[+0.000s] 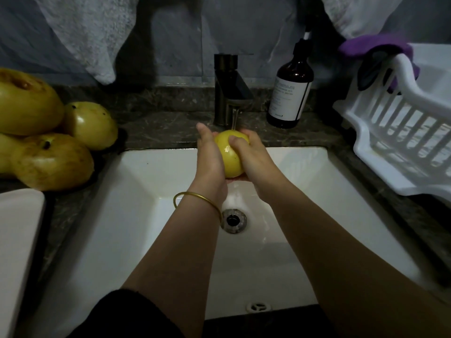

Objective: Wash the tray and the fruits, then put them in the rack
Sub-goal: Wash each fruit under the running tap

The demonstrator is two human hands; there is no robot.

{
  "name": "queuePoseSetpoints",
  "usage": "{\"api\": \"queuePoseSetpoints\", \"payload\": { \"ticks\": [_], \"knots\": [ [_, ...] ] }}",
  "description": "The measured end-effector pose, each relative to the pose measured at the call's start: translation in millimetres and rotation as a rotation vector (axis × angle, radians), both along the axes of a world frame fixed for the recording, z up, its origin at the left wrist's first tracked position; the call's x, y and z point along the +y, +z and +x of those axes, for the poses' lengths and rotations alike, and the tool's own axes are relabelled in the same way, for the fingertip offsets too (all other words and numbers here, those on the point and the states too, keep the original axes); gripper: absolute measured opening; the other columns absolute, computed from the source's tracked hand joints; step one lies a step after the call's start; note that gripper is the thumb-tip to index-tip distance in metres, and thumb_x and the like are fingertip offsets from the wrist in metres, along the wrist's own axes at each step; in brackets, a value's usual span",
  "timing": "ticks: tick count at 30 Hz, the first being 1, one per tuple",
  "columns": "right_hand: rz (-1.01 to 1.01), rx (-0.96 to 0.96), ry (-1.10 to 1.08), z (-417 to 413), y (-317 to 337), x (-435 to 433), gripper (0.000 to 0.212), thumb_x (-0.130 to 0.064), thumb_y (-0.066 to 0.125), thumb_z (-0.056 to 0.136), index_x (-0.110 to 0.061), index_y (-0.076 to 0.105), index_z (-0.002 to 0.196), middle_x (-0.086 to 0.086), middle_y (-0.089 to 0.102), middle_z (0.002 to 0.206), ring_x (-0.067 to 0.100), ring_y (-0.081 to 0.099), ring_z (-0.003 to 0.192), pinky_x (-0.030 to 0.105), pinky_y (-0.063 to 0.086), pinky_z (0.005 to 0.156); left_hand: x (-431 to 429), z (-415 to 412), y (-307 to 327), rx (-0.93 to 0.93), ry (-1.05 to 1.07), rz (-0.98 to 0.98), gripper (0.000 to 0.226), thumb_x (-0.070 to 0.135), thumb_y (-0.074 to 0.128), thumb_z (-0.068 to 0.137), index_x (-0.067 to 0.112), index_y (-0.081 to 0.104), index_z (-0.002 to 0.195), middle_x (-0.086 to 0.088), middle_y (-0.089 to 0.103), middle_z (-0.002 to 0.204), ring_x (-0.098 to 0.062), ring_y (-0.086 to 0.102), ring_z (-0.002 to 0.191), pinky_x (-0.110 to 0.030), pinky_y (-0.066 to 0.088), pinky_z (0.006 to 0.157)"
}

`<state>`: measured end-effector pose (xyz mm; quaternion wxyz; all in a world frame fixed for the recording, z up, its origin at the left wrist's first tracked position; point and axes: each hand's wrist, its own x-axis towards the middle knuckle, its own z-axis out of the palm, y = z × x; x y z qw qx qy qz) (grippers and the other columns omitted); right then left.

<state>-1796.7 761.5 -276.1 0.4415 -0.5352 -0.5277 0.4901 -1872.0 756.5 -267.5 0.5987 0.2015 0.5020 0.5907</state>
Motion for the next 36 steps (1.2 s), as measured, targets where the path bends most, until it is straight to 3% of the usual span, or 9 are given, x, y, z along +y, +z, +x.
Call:
{"api": "queuePoseSetpoints", "payload": {
  "ticks": [3, 5, 10, 16, 20, 25, 28, 31, 36],
  "knots": [
    [-0.066, 0.052, -0.003, -1, 3, 1, 0.051, -0.021, 0.041, 0.096, -0.030, 0.029, 0.145, 0.006, 0.041, 0.135, 0.029, 0.049, 0.114, 0.052, 0.052, 0.090, -1, 1, 0, 0.111, -0.007, 0.017, 0.046, 0.057, 0.040, 0.094, 0.024, 0.048, 0.124, -0.007, 0.056, 0.116, -0.024, 0.059, 0.092, -0.044, 0.057, 0.071],
    [-0.049, 0.003, -0.032, -3, 1, 0, 0.053, -0.026, 0.040, 0.097, -0.031, 0.025, 0.147, 0.006, 0.041, 0.139, 0.030, 0.049, 0.117, 0.053, 0.049, 0.093, -3, 2, 0, 0.186, -0.031, 0.018, 0.035, 0.052, 0.046, 0.094, 0.026, 0.045, 0.117, -0.004, 0.053, 0.106, -0.018, 0.056, 0.084, -0.033, 0.055, 0.055],
    [0.215, -0.472, -0.093, 3, -4, -9, 0.046, -0.049, 0.021, 0.101, -0.033, 0.032, 0.143, 0.001, 0.050, 0.135, 0.022, 0.050, 0.119, 0.032, 0.035, 0.095, -7, 1, 0, 0.185, -0.135, -0.003, 0.049, 0.058, 0.054, 0.086, 0.023, 0.044, 0.120, -0.002, 0.055, 0.104, -0.016, 0.058, 0.082, -0.028, 0.052, 0.047],
    [0.221, -0.427, -0.158, 7, 0, -11, 0.048, -0.047, 0.016, 0.103, -0.034, 0.030, 0.146, -0.006, 0.044, 0.144, 0.016, 0.043, 0.128, 0.033, 0.029, 0.101, -10, 2, -2, 0.234, -0.163, 0.058, 0.042, 0.051, 0.062, 0.085, 0.027, 0.042, 0.114, 0.000, 0.056, 0.104, -0.015, 0.060, 0.086, -0.028, 0.057, 0.056],
    [0.234, -0.329, -0.142, 3, 0, -7, 0.042, -0.046, 0.027, 0.102, -0.031, 0.044, 0.136, -0.007, 0.054, 0.122, 0.013, 0.050, 0.111, 0.034, 0.037, 0.097, -7, 0, 0, 0.160, -0.093, 0.016, 0.038, 0.048, 0.057, 0.089, 0.024, 0.048, 0.117, -0.005, 0.058, 0.110, -0.022, 0.061, 0.093, -0.034, 0.056, 0.058],
    [0.390, -0.365, -0.073, -5, 0, -5, 0.035, -0.016, 0.034, 0.101, -0.017, 0.053, 0.131, 0.001, 0.051, 0.133, 0.015, 0.045, 0.122, 0.034, 0.038, 0.104, -9, 4, -2, 0.185, -0.106, 0.015, 0.040, 0.050, 0.054, 0.091, 0.023, 0.051, 0.121, -0.005, 0.059, 0.113, -0.020, 0.060, 0.093, -0.033, 0.053, 0.058],
    [0.401, -0.361, -0.093, -1, 0, -4, 0.031, -0.016, 0.035, 0.100, -0.018, 0.055, 0.124, -0.001, 0.053, 0.125, 0.015, 0.048, 0.115, 0.033, 0.041, 0.097, -8, 2, -1, 0.207, -0.171, 0.024, 0.041, 0.051, 0.053, 0.091, 0.024, 0.050, 0.121, -0.004, 0.058, 0.112, -0.019, 0.058, 0.090, -0.036, 0.056, 0.062],
    [0.304, -0.316, -0.108, 5, -1, -3, 0.028, -0.024, 0.035, 0.101, -0.020, 0.058, 0.115, -0.002, 0.056, 0.111, 0.014, 0.052, 0.102, 0.030, 0.041, 0.083, -9, 0, -2, 0.281, -0.226, 0.018, 0.039, 0.052, 0.052, 0.090, 0.024, 0.049, 0.117, -0.003, 0.055, 0.109, -0.020, 0.058, 0.089, -0.034, 0.055, 0.061],
    [0.023, -0.020, -0.104, 10, 3, -1, 0.021, -0.042, 0.053, 0.093, -0.027, 0.063, 0.104, 0.001, 0.062, 0.110, 0.021, 0.059, 0.102, 0.041, 0.050, 0.091, -8, -1, -1, 0.285, -0.236, -0.017, 0.041, 0.056, 0.055, 0.085, 0.024, 0.052, 0.110, -0.007, 0.057, 0.113, -0.027, 0.060, 0.094, -0.032, 0.053, 0.056]
  ]
}}
